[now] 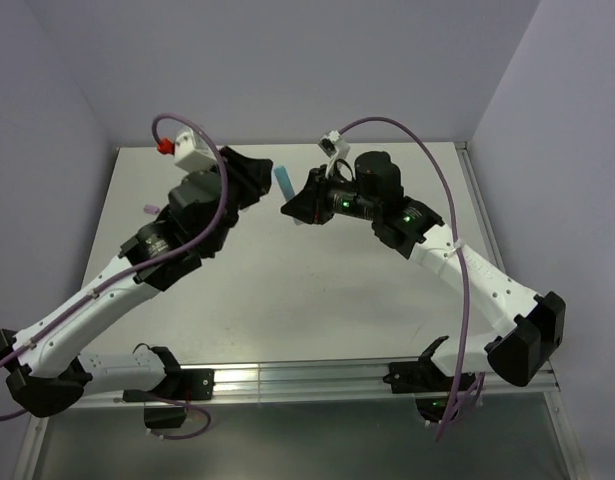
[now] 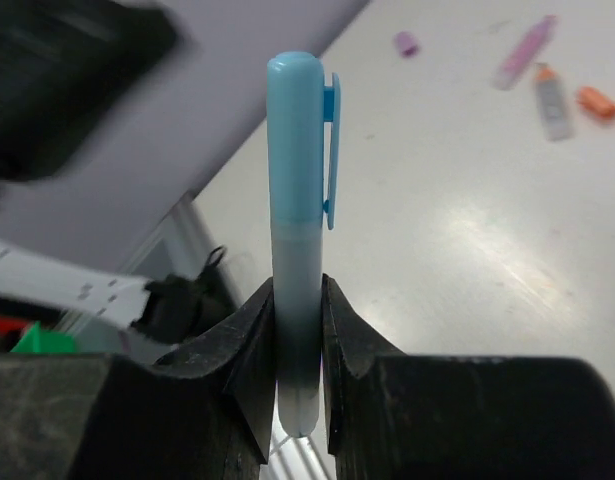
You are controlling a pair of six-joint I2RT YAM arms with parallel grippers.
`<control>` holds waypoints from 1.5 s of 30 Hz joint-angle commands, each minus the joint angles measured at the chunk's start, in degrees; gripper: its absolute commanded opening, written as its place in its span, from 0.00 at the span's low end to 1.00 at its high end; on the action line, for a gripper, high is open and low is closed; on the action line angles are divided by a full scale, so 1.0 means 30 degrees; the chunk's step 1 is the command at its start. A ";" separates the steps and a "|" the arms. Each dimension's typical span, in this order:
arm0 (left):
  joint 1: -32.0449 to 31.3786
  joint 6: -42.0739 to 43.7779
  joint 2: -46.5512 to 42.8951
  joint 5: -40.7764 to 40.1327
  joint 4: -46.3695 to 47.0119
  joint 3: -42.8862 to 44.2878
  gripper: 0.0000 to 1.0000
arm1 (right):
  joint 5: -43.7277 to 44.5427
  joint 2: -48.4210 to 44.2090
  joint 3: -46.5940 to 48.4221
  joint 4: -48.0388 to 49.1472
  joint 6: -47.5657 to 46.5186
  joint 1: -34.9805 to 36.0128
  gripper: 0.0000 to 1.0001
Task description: Insert the pens into the pen caps
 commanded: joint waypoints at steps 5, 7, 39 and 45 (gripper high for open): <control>0.4344 0.3130 0.0537 0.3455 0.0879 0.3495 0.50 | 0.3258 0.0546 -0.1367 0.0548 0.0743 -0.1048 0.00; 0.4552 0.3335 0.0713 0.3661 0.0763 0.3934 0.48 | 0.3346 0.0954 -0.1309 0.0783 0.0773 -0.1107 0.00; 0.8889 0.1403 -0.1894 0.8788 0.0117 -0.4178 0.49 | 0.4253 1.4779 0.6540 -0.3228 0.0276 -0.5531 0.09; 0.9474 0.1256 -0.1660 0.9403 0.0118 -0.4325 0.48 | 0.4459 1.6248 0.7919 -0.4226 0.0158 -0.5940 0.22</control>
